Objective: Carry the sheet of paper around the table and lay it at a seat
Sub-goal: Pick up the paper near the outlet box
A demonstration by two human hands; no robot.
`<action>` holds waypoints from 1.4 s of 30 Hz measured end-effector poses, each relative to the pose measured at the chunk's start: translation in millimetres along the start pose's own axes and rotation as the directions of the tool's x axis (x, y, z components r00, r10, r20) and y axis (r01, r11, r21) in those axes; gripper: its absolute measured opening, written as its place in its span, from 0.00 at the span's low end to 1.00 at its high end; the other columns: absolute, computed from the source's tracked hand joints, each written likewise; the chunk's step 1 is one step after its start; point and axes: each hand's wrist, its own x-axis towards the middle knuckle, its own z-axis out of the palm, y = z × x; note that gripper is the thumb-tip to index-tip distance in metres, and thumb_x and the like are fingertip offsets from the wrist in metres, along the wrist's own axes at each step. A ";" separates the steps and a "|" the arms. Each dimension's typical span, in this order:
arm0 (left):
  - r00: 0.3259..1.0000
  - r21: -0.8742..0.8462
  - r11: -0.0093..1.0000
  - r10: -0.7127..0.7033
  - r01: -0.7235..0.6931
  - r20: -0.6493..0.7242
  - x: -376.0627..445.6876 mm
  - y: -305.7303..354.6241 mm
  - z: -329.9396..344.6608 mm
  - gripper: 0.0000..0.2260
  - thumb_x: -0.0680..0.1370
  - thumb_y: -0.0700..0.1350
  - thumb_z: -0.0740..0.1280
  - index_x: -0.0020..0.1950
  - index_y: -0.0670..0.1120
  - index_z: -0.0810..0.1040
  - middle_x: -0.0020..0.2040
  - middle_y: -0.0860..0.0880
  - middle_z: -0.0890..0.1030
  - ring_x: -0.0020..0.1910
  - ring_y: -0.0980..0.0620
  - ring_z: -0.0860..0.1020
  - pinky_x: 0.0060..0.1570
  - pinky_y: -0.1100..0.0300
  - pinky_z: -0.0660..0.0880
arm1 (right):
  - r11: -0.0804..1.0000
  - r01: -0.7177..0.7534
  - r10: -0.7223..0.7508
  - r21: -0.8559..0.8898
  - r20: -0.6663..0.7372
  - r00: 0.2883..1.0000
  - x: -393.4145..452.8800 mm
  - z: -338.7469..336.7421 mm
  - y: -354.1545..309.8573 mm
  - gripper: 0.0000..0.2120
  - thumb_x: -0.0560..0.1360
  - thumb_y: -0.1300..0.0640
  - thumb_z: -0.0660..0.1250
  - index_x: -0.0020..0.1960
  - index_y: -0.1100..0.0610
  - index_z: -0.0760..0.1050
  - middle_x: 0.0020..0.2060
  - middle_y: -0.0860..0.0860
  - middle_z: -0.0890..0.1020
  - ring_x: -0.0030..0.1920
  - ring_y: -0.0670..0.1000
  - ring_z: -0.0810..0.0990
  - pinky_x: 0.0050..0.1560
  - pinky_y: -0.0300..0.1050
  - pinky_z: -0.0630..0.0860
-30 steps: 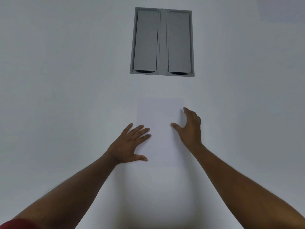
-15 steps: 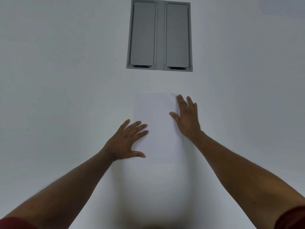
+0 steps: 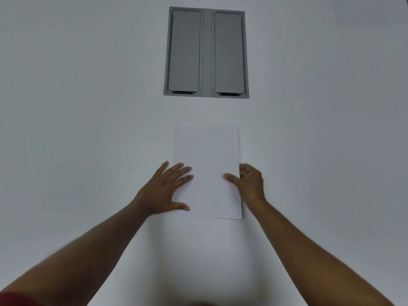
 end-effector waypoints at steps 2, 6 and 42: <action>0.999 0.002 1.000 -0.018 0.018 0.043 -0.3 2.7 -2.9 0.46 0.75 0.79 0.63 0.84 0.50 0.68 0.87 0.51 0.63 0.87 0.49 0.57 0.85 0.36 0.53 | 0.999 -0.028 0.028 -0.023 0.009 1.000 -16.2 -0.8 11.5 0.17 0.67 0.57 0.87 0.52 0.57 0.86 0.47 0.49 0.90 0.47 0.51 0.90 0.58 0.56 0.86; 0.998 -0.054 0.997 -0.062 0.060 -0.028 -3.1 15.2 -19.0 0.39 0.81 0.74 0.62 0.84 0.50 0.68 0.88 0.53 0.59 0.88 0.52 0.54 0.86 0.40 0.53 | 0.997 -0.069 0.069 0.028 0.000 0.998 -32.1 1.2 16.7 0.11 0.69 0.58 0.85 0.47 0.53 0.86 0.46 0.49 0.91 0.47 0.51 0.90 0.58 0.56 0.86; 0.490 -0.710 0.250 -0.858 0.658 0.152 -28.8 105.8 -88.8 0.12 0.85 0.52 0.71 0.60 0.45 0.86 0.61 0.44 0.87 0.59 0.45 0.85 0.59 0.54 0.77 | 0.987 0.038 -0.035 0.156 -0.019 0.999 -77.5 -60.1 -10.8 0.12 0.78 0.59 0.78 0.59 0.55 0.80 0.57 0.55 0.85 0.54 0.51 0.83 0.59 0.44 0.75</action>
